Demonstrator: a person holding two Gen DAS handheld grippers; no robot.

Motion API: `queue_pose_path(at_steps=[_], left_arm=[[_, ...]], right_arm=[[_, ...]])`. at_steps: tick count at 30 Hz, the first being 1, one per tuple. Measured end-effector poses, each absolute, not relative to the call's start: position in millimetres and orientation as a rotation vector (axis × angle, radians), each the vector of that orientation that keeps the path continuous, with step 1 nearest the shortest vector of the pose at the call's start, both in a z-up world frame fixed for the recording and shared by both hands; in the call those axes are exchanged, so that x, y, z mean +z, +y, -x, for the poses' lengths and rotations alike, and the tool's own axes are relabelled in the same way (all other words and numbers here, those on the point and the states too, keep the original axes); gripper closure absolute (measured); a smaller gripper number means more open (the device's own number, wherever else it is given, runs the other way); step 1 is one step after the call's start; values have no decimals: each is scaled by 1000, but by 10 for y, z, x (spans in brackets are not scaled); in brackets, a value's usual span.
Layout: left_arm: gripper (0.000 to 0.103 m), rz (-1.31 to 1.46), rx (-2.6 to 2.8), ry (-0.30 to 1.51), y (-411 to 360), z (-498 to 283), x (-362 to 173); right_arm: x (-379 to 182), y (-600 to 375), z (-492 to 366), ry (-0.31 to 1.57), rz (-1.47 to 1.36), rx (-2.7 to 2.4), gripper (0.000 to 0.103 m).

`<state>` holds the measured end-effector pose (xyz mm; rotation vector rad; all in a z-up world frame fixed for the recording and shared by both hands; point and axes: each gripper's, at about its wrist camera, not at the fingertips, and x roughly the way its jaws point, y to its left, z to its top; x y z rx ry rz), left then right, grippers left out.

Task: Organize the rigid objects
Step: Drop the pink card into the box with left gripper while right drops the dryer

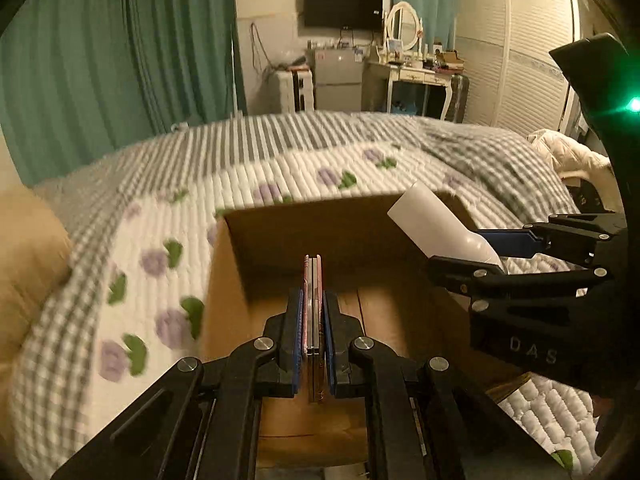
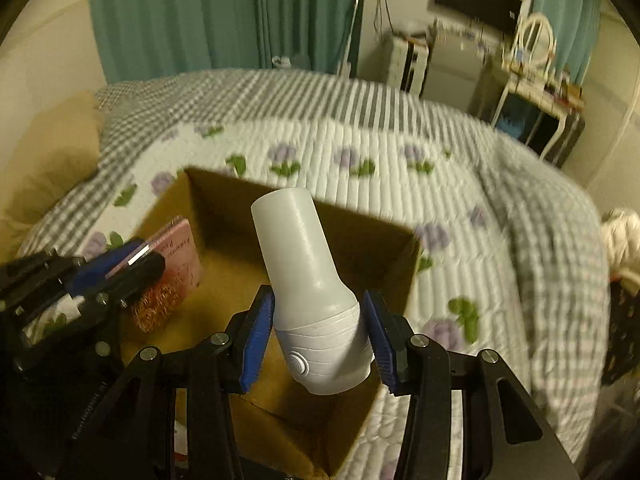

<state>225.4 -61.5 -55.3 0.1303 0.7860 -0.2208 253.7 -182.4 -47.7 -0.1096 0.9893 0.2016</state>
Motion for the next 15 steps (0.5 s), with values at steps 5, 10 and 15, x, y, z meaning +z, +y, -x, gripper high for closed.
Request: queue_pose_path(at_steps=[5, 10, 15], left_arm=[[93, -142, -215, 792, -659, -2238, -610], [47, -146, -207, 761, -615, -2123, -432], [26, -155, -202, 690, -445, -1760, -188]], right_arm=[[-539, -1875, -2562, 966, 84, 203, 57], [-272, -1938, -2488, 906, 66, 188, 33], [119, -2045, -2139, 837, 137, 165, 27]])
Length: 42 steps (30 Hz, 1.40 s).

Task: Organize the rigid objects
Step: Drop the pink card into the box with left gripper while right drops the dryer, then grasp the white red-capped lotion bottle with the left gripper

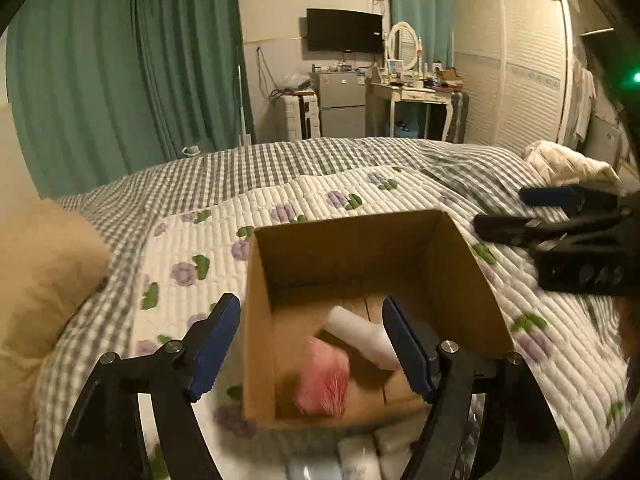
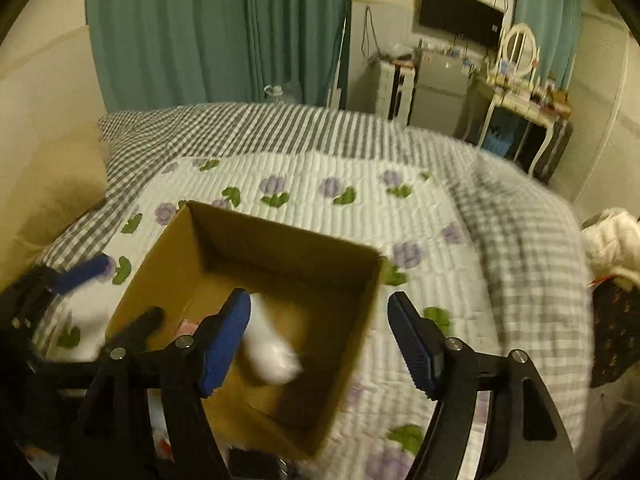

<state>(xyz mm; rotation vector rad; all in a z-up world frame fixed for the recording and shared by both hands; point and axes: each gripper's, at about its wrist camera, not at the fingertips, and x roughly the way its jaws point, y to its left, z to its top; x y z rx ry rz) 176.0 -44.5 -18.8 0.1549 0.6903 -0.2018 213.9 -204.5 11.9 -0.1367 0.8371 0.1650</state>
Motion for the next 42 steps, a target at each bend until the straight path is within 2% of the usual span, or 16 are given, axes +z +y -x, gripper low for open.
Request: queue_pose_path(at_steps=[3, 7, 9, 16, 18, 20, 21, 23, 24, 37, 42], left_arm=[[23, -173, -172, 701, -383, -1530, -202], [23, -159, -152, 745, -366, -1266, -403], [23, -159, -143, 752, -388, -1157, -559], [23, -144, -150, 860, -456, -949, -1185], [27, -168, -147, 900, -472, -930, -1351], [41, -176, -162, 916, -494, -915, -1426], [45, -179, -182, 930, -521, -916, -1462], [60, -176, -223, 961, -580, -936, -1523], [63, -173, -253, 988, -617, -957, -1569], [63, -86, -240, 1082, -617, -1434, -1737], [66, -58, -232, 1059, -512, -1388, -1663]], right_arm=[[235, -2124, -1788, 802, 196, 144, 24], [120, -2183, -1403, 819, 188, 154, 22], [-43, -2192, -1223, 840, 172, 164, 16], [-738, -2001, -955, 924, 187, 218, 15], [-882, -1981, -955, 948, 178, 230, 15], [-980, -1995, -951, 961, 174, 223, 15], [-1005, -2016, -948, 961, 161, 220, 15], [-1024, -2061, -931, 961, 135, 221, 15], [-1030, -2086, -925, 962, 124, 219, 15], [-1088, -2059, -974, 987, 120, 205, 15], [-1099, -2067, -978, 989, 119, 206, 15]])
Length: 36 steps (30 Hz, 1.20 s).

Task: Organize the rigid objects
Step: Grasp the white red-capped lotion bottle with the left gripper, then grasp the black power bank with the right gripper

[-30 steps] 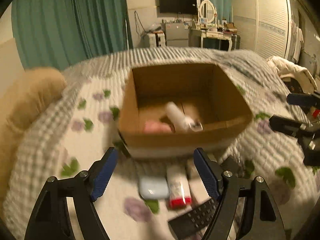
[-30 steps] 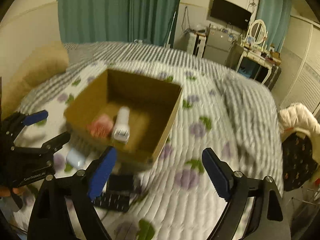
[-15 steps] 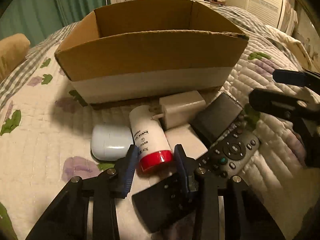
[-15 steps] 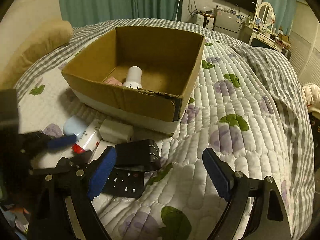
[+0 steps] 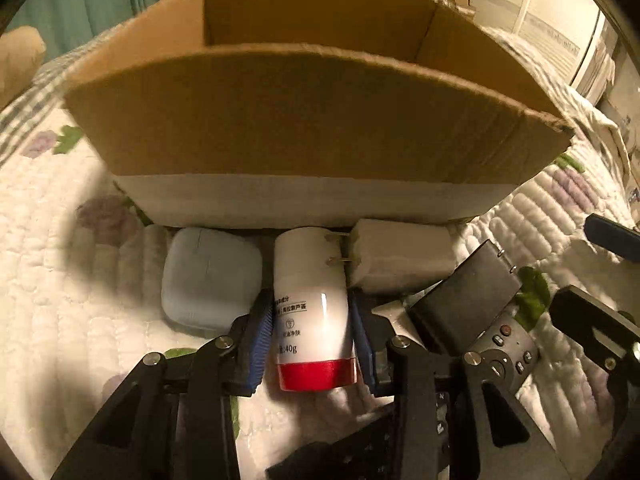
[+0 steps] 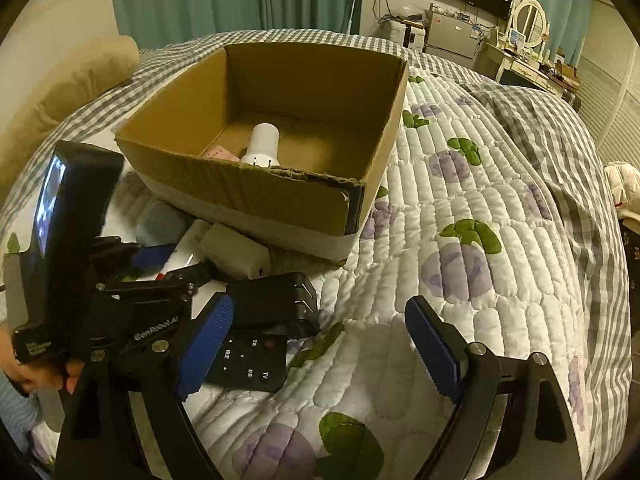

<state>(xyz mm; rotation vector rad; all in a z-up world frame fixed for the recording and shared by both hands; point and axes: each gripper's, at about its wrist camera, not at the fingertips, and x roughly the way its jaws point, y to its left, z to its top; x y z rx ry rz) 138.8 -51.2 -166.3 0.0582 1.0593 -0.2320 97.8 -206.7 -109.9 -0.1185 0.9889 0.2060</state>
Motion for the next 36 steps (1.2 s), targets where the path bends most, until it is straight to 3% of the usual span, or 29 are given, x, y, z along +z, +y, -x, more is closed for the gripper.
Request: queue_pose_path(at_steps=[9, 23, 25, 26, 36], left_arm=[[67, -59, -172, 962, -280, -1010, -1283], [67, -35, -117, 955, -170, -1011, -1310], [67, -29, -119, 953, -155, -996, -1303], [67, -28, -121, 951, -144, -1010, -1304], [67, -14, -170, 893, -148, -853, -1065]], right_arm=[[-1178, -1952, -1081, 1048, 147, 248, 15], [-1674, -1463, -1392, 1245, 336, 193, 16], [-1691, -1447, -1415, 1251, 328, 198, 21], [-1698, -1434, -1412, 1260, 312, 236, 36], [-1263, -1603, -1143, 1106, 203, 313, 36]])
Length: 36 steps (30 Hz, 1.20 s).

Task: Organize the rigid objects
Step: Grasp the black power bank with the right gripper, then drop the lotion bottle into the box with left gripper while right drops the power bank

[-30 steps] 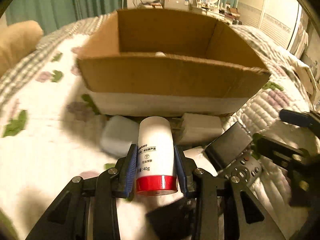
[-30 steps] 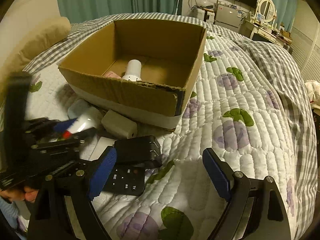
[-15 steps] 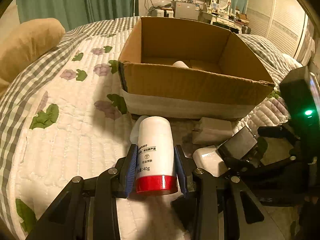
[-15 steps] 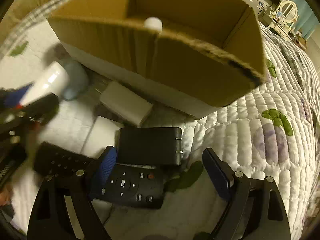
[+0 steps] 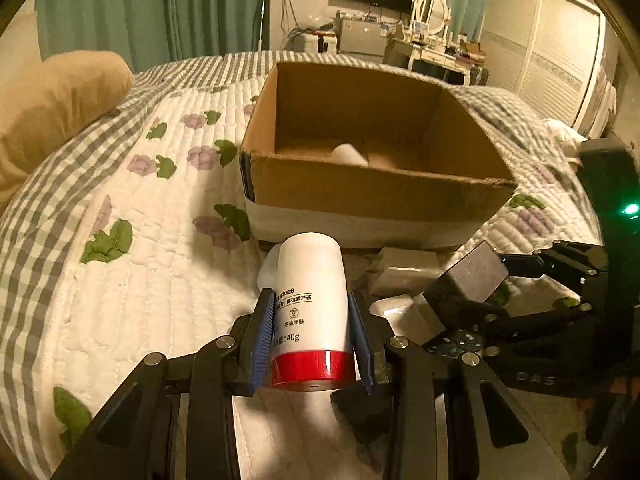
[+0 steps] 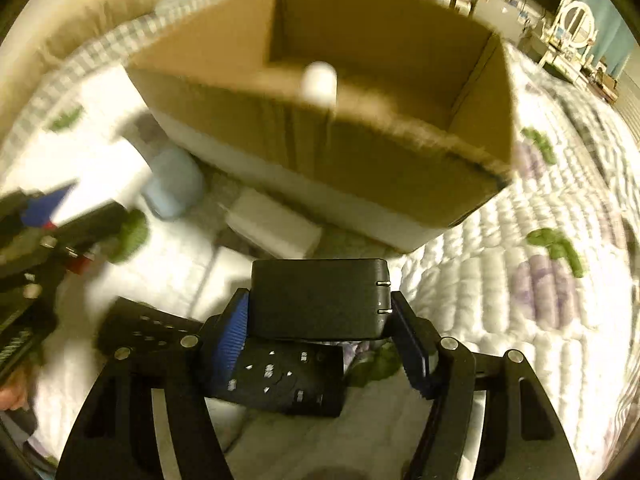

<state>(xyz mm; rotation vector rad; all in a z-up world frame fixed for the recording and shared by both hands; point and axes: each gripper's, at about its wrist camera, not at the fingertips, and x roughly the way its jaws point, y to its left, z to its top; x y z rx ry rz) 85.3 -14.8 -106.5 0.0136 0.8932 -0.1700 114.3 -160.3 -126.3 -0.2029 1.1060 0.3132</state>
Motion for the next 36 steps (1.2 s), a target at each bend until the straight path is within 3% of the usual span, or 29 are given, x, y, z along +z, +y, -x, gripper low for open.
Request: queue_pose_path(at_steps=[10, 19, 24, 36], left_arm=[[67, 0, -233, 763, -211, -746, -401], [67, -35, -238, 678, -380, -1454, 56], [67, -44, -206, 679, -405, -1914, -44], [67, -89, -220, 776, -536, -2447, -580]], right_arm=[[-347, -1737, -918, 886, 169, 368, 36], [399, -1801, -1540, 760, 163, 319, 36], [337, -1812, -2046, 791, 134, 285, 36], [-426, -1882, -2672, 919, 65, 282, 36]])
